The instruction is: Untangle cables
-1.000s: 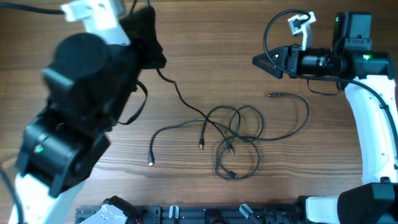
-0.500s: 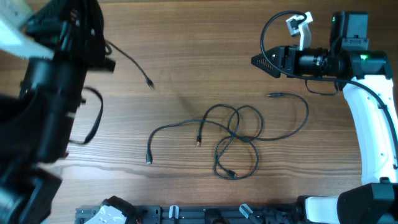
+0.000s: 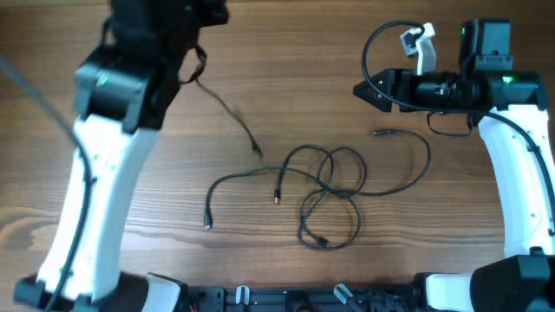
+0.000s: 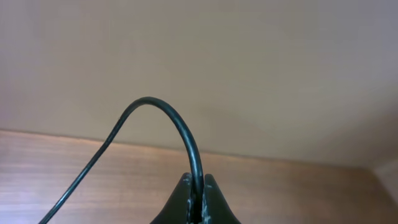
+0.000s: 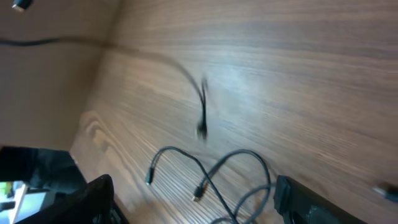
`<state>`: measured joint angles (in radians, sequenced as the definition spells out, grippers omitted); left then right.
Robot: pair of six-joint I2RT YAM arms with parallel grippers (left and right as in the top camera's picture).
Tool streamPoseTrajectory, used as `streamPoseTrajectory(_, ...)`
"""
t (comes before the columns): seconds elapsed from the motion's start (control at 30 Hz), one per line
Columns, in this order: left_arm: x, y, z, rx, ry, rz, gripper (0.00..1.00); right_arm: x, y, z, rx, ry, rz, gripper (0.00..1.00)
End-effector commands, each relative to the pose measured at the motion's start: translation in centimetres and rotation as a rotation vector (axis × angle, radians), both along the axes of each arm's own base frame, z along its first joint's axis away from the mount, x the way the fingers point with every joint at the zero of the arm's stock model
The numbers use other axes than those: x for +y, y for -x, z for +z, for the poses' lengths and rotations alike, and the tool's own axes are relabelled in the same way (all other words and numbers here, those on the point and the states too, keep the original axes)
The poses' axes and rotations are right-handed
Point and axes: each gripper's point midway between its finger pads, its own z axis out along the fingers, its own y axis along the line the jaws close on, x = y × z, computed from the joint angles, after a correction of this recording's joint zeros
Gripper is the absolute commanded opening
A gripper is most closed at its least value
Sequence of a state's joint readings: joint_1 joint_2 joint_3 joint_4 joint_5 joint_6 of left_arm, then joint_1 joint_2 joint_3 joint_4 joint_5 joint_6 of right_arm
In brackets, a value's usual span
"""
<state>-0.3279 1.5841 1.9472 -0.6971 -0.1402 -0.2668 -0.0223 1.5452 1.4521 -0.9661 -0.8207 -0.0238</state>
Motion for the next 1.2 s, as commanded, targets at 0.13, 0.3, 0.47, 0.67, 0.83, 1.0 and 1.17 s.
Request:
streamPoseTrajectory(0.13, -2.5, -4.1, -7.3, 0.154, -0.036, -0.084, 0.04, -1.5, 0.2, -0.7, 0.021, 0.111, -0.056, 0.84)
streamPoseTrajectory(0.3, -6.4, -3.4, -6.6, 0.165, 0.128, -0.257, 0.04, -0.7, -0.2, -0.1, -0.017, 0.088, -0.031, 0.84)
streamPoseTrajectory(0.47, -8.9, -2.6, -4.7, 0.221, 0.424, -0.311, 0.04, 3.8, 0.4, 2.0, -0.137, 0.0, 0.14, 0.85)
streamPoseTrajectory(0.67, -9.7, -2.3, -3.6, 0.29, 0.643, -0.29, 0.04, 8.4, 0.5, 3.7, -0.263, -0.025, 0.251, 0.88)
streamPoseTrajectory(0.83, -10.0, -1.9, -3.3, 0.39, 0.83, -0.24, 0.04, 10.6, -0.6, 6.1, -0.363, -0.083, 0.248, 0.88)
streamPoseTrajectory(1.0, -10.7, -1.2, -3.0, 0.492, 0.977, -0.226, 0.04, 12.3, -1.5, 8.8, -0.499, -0.125, 0.263, 0.87)
streamPoseTrajectory(1.17, -11.7, -0.1, -2.7, 0.588, 1.069, -0.253, 0.04, 13.0, -2.1, 9.4, -0.548, -0.13, 0.261, 0.77)
